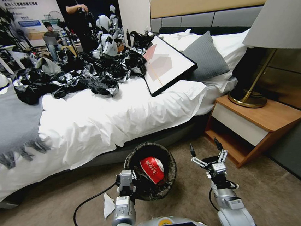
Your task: Pick up the trash bin, then pick up the garbage from the floor and place it into the trash bin.
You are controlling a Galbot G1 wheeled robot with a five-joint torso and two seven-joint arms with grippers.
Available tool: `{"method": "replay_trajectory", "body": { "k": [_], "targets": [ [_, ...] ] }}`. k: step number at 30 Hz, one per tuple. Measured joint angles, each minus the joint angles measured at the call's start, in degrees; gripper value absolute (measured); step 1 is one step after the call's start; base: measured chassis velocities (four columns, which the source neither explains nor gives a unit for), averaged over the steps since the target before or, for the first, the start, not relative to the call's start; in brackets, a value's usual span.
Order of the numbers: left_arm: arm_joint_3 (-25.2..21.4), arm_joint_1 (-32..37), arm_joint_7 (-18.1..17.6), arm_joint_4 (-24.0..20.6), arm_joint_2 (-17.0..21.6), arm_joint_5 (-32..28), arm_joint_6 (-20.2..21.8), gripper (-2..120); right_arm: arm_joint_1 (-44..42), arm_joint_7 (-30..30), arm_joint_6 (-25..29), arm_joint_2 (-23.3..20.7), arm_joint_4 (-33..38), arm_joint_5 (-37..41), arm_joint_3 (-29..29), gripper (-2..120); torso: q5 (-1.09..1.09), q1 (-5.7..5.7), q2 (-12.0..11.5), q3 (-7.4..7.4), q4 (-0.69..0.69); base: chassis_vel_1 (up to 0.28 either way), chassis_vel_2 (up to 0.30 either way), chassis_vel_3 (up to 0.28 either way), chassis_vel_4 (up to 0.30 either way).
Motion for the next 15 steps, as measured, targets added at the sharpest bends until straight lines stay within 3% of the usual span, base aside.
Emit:
{"method": "replay_trajectory", "body": {
  "k": [15],
  "targets": [
    [0.11, -0.13, 0.14, 0.01, -0.27, 0.08, 0.07, 0, 1.09, -0.16, -0.69, 0.12, -1.03, 1.35, 0.16, 100, 0.00, 0.00, 0.00, 0.00, -0.01, 0.014, 0.014, 0.016, 0.018]
  ]
}}
